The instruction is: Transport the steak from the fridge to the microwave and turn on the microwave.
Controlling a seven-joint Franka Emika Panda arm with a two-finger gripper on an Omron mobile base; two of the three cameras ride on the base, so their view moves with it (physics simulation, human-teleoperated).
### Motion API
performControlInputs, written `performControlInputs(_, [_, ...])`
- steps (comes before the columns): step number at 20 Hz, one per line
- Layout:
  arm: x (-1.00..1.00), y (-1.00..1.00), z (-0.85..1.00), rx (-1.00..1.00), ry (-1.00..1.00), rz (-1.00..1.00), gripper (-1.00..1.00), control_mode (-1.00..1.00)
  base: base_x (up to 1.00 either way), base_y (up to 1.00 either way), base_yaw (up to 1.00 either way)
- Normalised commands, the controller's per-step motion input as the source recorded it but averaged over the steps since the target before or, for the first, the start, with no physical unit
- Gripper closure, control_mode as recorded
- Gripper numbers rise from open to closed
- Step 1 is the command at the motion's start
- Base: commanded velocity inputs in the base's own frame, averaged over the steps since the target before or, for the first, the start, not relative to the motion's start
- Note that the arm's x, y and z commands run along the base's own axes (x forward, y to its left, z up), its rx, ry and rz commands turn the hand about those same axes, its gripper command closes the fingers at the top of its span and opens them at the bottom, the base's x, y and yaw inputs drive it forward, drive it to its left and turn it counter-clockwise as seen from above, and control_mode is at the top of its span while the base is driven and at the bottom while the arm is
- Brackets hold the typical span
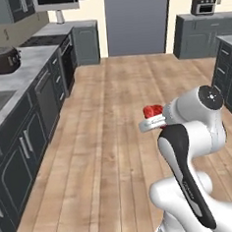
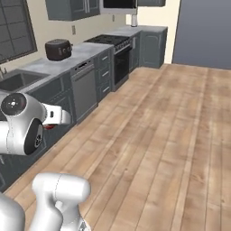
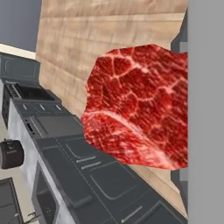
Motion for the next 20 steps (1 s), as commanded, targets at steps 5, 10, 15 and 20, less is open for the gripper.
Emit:
performControlInputs(5, [0.0, 0.0, 0.0, 0.0, 0.0, 0.0, 1.0, 1.0, 0.72, -0.15, -0.06])
performControlInputs(10, [0.0, 0.0, 0.0, 0.0, 0.0, 0.0, 1.0, 1.0, 0.72, -0.15, -0.05])
performControlInputs(15, [0.0, 0.0, 0.0, 0.0, 0.0, 0.0, 1.0, 1.0, 0.73, -0.14, -0.02])
performControlInputs(20, [0.0, 0.0, 0.0, 0.0, 0.0, 0.0, 1.0, 1.0, 0.71, -0.13, -0.01])
